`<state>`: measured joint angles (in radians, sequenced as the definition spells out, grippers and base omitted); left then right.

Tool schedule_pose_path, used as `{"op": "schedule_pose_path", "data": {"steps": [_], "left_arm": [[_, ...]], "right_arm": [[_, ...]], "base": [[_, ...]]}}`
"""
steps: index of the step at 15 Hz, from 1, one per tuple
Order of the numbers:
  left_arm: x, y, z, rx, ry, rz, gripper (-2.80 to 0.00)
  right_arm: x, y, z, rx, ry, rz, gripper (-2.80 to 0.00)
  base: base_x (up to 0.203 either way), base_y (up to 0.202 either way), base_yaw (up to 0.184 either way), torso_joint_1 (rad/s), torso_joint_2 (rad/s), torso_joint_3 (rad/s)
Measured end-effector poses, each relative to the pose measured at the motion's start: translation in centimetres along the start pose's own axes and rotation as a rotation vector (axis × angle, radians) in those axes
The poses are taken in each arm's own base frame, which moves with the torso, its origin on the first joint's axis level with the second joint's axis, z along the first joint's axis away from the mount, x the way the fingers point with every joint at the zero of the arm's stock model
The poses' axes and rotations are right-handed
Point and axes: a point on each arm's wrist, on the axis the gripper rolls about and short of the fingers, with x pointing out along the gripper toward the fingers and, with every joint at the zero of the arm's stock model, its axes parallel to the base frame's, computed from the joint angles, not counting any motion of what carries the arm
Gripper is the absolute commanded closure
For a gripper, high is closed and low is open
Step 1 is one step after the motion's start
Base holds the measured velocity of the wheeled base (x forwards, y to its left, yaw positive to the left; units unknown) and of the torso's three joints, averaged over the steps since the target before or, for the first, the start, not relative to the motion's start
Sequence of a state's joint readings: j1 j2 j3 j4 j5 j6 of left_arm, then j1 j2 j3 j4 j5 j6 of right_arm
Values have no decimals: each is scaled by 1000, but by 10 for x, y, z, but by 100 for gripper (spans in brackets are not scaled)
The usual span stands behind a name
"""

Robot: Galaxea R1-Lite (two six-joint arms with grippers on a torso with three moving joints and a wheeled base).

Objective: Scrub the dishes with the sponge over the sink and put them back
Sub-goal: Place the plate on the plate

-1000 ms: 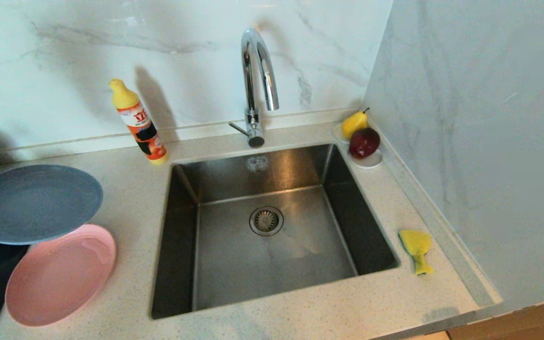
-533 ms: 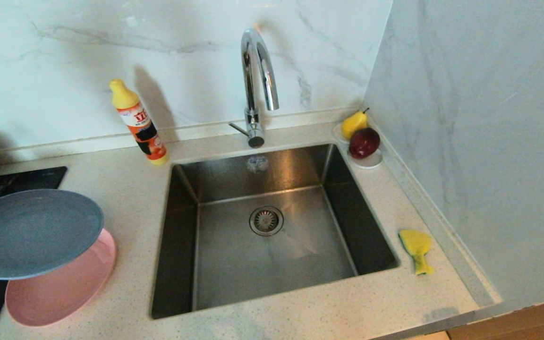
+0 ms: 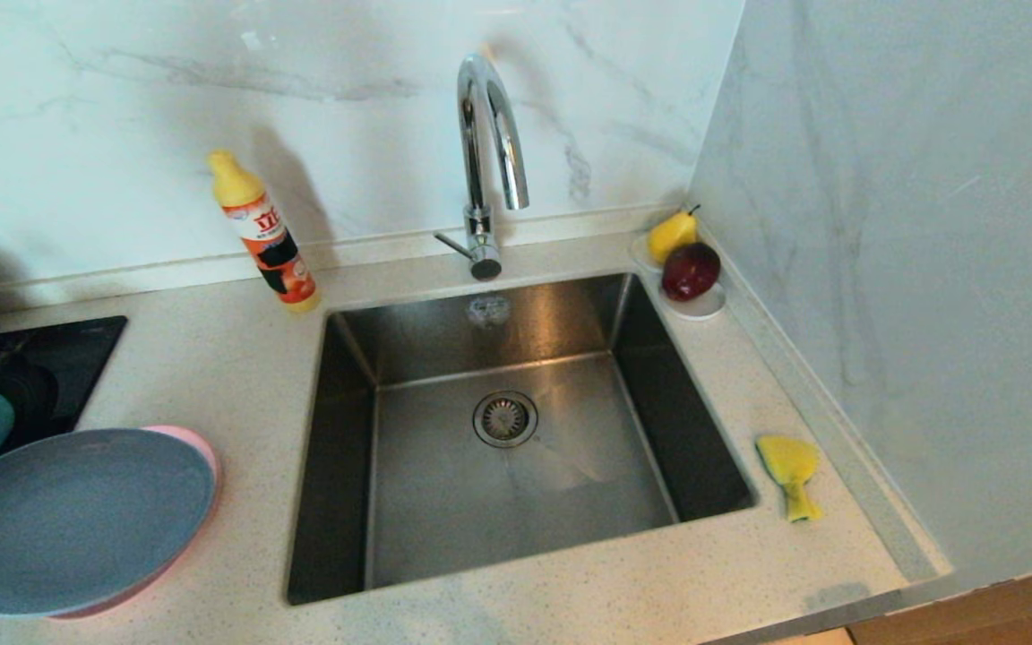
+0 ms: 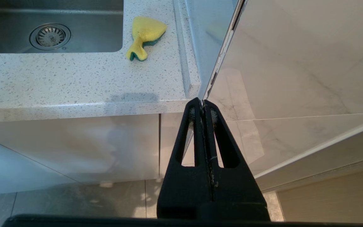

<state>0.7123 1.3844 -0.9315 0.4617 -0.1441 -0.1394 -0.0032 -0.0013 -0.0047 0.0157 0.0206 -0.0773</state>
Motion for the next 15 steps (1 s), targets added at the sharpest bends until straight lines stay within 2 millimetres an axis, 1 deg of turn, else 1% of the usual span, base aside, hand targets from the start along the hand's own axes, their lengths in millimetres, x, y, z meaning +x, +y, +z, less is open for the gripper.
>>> {"op": "schedule_pose_path", "data": {"steps": [4,6,8,12,15], "left_arm": [[4,3,-6,-3,21,36,0],[7,4,-3,-9,9,29,0],[15,5,-2,-13,-4,12,0],[39,12,-1,-29,2,3,0],[46,16,-2,-52,27,-116,0]], "right_arm": [[0,0,0,0,0,0,0],[0,0,0,0,0,0,0],[0,0,0,0,0,0,0],[0,0,0,0,-1,0,0],[0,0,0,0,-1,0,0]], "base": [[0,0,0,0,0,0],[0,0,0,0,0,0],[0,0,0,0,0,0],[0,0,0,0,0,0],[0,0,0,0,0,0]]}}
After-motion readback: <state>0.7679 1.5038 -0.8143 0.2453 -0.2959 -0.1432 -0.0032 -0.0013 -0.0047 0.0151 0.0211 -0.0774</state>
